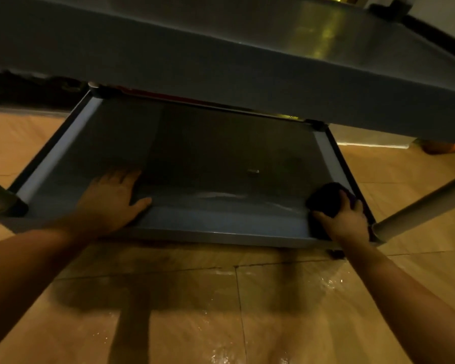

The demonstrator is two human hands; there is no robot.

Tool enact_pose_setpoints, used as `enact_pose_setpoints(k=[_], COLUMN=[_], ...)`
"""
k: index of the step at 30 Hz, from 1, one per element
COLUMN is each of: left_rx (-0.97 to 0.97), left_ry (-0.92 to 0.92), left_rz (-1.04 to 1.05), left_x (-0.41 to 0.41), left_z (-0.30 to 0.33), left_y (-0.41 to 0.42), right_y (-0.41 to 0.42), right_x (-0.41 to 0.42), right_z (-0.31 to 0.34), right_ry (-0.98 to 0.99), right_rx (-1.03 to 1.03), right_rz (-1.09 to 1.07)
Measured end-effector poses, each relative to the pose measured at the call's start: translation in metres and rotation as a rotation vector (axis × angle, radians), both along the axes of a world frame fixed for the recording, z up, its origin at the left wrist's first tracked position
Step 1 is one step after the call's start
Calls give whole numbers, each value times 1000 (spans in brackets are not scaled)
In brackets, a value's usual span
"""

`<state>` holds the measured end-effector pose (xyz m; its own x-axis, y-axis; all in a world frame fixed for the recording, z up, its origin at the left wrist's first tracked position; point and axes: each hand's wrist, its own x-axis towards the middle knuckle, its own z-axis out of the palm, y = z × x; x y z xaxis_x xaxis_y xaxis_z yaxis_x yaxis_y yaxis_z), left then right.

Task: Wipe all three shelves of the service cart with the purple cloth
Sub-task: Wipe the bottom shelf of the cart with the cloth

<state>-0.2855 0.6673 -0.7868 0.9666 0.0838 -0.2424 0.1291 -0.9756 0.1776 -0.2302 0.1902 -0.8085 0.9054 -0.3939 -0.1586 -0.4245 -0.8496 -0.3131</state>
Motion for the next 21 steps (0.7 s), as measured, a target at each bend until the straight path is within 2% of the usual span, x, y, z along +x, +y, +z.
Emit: enact_pose_setpoints(k=[3, 6, 9, 12, 14, 17, 19, 21], left_rx=[99, 79, 52, 66, 58, -47, -91, 16], left_ry=[44, 78, 84, 91, 106, 125, 95, 53], left_rz=[-19, 50, 116, 117, 108, 76, 65, 114], left_x=[4, 7, 4, 4, 8, 8, 7, -5], left_z=[-19, -35, -52, -58, -57, -44, -33, -30], left_y=[10, 18, 17, 18, 16, 32, 57, 85], right_y=[7, 28, 72, 153, 223, 317, 330, 308], right_x=[5, 37, 65, 74, 65, 48, 58, 79], right_z=[-25, -30, -30, -37, -40, -40, -35, -27], right_ry=[-135, -192, -214, -275, -314, -224, -228, -303], right_rx=[-12, 58, 112, 226, 303, 363, 339, 302], right_rz=[-38, -115, -67, 75, 277, 602, 671, 613])
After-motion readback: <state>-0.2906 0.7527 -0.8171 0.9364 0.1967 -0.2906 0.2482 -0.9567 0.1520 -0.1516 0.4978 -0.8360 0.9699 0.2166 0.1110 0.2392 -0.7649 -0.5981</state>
